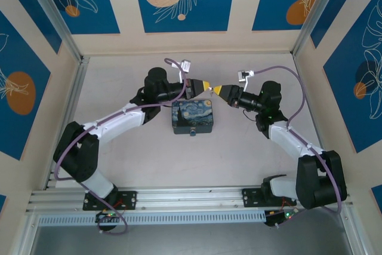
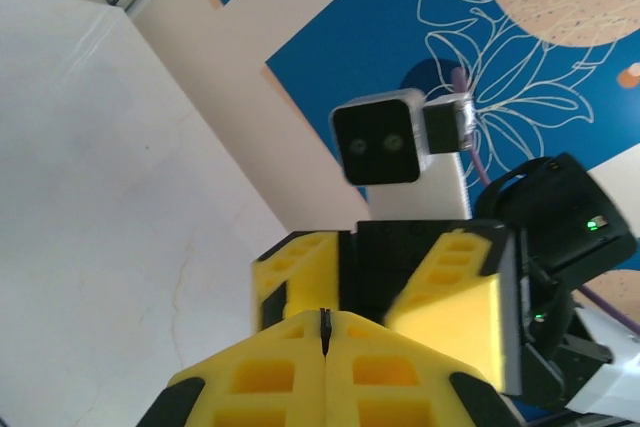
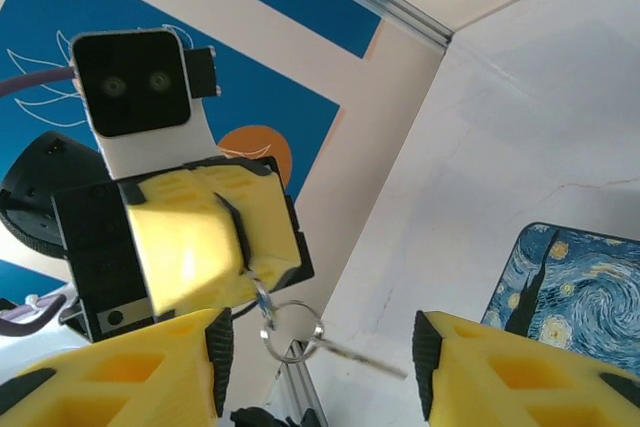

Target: Unlock the padlock with the key

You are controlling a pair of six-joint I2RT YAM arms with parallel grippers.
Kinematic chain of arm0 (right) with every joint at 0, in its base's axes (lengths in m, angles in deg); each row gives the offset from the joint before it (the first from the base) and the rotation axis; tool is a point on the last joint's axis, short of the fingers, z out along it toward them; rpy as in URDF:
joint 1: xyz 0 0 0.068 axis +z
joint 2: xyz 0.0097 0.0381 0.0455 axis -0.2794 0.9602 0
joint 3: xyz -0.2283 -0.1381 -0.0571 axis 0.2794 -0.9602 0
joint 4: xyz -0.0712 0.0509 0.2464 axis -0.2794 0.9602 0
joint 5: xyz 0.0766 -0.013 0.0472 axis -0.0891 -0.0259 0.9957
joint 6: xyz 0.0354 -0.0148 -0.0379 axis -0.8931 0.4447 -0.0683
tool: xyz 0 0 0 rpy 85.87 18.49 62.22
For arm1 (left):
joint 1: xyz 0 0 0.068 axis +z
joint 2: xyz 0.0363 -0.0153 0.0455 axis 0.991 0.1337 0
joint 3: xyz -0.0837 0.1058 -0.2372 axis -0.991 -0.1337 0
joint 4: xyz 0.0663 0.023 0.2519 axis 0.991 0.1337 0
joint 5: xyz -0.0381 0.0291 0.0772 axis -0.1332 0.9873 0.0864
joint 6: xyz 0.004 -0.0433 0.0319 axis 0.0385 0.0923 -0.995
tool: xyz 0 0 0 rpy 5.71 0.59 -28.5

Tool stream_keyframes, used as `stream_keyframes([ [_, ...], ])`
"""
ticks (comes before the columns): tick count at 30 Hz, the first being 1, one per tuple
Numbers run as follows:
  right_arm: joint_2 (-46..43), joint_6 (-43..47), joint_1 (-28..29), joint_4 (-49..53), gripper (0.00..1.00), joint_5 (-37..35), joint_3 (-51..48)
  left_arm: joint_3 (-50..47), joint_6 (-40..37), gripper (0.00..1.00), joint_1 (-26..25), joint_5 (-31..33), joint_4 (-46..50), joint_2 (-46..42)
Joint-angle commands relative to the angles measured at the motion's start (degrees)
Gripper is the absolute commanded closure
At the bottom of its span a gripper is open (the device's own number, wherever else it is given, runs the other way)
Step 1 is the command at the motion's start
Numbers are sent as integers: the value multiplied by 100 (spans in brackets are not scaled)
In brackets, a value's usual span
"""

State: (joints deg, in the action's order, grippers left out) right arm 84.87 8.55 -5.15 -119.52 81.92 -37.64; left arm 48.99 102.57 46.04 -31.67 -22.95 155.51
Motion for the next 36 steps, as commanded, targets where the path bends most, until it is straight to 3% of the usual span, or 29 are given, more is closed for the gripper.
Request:
stream_keyframes([
  [1,71,-32,65,-313,49,129,158,88,252,100,66,-191,-531,76],
  [15,240,-221,167,-549,57,113,365,-84,482,100,62,-114,-869,175],
  [21,332,-332,166,-648,63,126,442,-107,510,100,61,-103,-903,191],
  [31,384,-387,164,-636,81,135,448,-145,525,100,67,-62,-922,221],
  [36,414,-396,166,-621,81,168,441,-183,526,100,66,29,-946,221],
])
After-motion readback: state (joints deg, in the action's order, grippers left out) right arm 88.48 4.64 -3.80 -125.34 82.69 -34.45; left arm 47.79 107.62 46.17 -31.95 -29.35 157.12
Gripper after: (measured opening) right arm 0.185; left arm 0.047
